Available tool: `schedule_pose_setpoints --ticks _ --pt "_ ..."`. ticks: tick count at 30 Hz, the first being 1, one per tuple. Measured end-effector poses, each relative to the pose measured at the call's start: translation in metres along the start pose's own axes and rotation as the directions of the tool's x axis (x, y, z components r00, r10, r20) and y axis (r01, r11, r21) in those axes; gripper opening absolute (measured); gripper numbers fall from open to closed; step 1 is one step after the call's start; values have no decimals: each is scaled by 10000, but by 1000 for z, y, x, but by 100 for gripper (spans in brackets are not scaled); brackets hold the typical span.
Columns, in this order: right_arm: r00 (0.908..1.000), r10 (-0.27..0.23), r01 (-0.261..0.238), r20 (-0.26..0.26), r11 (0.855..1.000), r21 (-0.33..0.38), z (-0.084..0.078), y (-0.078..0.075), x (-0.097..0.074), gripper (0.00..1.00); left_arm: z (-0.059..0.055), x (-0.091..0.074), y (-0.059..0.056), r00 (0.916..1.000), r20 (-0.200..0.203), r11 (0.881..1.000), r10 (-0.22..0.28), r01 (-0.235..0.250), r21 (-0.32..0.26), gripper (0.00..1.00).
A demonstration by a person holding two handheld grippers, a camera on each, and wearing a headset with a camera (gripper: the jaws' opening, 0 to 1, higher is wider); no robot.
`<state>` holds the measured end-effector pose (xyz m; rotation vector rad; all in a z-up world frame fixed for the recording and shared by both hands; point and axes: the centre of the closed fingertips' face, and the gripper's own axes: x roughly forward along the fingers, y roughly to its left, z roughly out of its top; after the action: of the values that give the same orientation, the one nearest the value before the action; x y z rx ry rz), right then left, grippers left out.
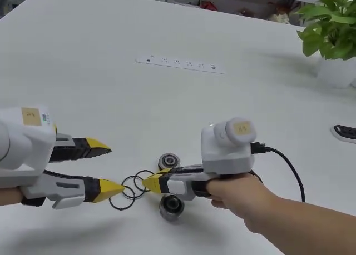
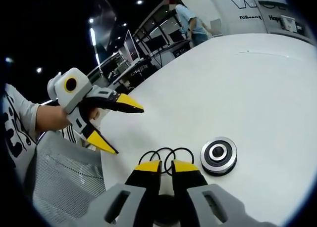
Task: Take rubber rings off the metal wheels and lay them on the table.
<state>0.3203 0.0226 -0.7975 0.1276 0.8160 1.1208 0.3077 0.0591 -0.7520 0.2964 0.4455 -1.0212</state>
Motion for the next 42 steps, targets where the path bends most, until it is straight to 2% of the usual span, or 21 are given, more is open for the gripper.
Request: schedule_pose_setpoints --ticks 20,33,42 --pt "9984 -185 201 529 9993 -304 19 -4 -17 11 13 3 4 10000 31 9999 -59 59 84 45" --pt "9946 -610 655 835 9965 -525 28 -20 -32 15 21 10 13 9999 107 9999 -79 78 65 45" --pt "9914 -933 1009 916 9915 -826 29 -34 -40 18 22 16 18 9999 49 9999 -87 87 59 45"
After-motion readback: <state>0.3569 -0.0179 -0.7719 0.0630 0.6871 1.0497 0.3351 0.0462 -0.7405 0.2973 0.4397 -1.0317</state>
